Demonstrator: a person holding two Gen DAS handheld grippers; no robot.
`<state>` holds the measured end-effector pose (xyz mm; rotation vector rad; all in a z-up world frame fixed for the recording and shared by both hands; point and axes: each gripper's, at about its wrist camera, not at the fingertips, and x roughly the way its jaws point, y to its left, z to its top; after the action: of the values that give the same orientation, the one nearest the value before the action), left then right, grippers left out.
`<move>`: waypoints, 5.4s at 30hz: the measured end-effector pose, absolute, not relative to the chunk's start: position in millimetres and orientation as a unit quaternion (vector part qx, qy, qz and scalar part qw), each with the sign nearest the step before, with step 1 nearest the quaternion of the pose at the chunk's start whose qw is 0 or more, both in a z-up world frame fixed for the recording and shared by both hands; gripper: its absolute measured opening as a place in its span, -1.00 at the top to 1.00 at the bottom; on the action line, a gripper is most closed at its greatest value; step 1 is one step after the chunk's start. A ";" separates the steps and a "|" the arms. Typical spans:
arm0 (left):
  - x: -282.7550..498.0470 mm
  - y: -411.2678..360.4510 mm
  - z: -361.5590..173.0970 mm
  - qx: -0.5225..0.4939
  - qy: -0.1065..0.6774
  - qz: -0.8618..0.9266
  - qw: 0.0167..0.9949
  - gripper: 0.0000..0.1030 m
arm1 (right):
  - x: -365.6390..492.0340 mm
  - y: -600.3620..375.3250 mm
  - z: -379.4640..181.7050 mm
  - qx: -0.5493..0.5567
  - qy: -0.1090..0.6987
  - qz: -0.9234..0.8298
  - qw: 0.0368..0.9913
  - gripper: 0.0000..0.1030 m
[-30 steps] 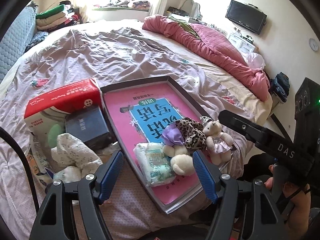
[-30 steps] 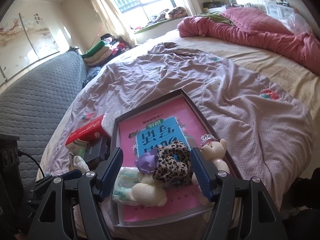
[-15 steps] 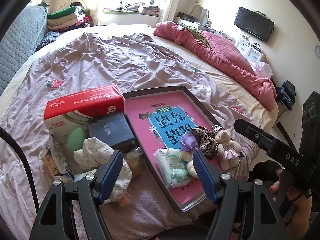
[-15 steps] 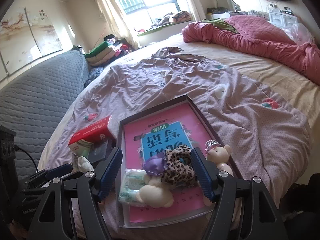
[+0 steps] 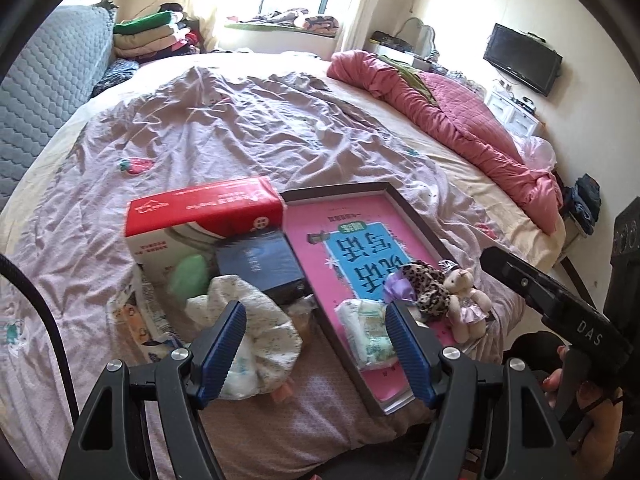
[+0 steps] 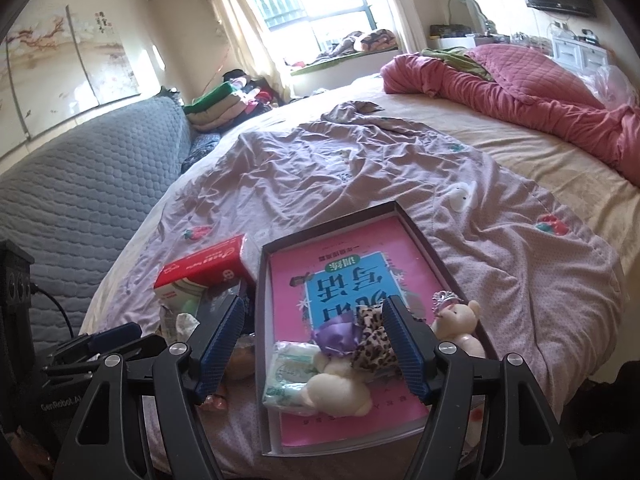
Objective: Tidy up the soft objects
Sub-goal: 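Move both open grippers back over the pile of soft items, then grasp the pale green wet-wipe pack with the left gripper while the right grasps the white floral scrunchie, then carry the wipe pack with the left gripper while the right lifts the scrunchie over the pink tray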
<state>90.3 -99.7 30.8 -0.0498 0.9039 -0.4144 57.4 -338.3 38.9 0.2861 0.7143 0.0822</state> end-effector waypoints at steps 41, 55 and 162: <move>96.0 -6.2 -9.4 -0.036 0.479 -0.130 0.868 -0.39 | 74.3 -219.8 0.4 0.023 0.405 0.144 0.903 -0.43; 110.2 -35.4 -42.2 -0.063 0.514 -0.166 0.839 -0.40 | 88.3 -215.6 -33.3 -0.020 0.438 0.147 0.887 -0.42; 75.3 -97.7 24.4 -0.032 0.418 -0.260 0.870 0.64 | 82.1 -285.1 36.8 0.040 0.317 0.143 0.937 0.88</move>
<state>75.3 -97.7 24.4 -0.0663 0.8742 -0.5438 82.1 -285.1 36.8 0.0820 0.6467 0.2923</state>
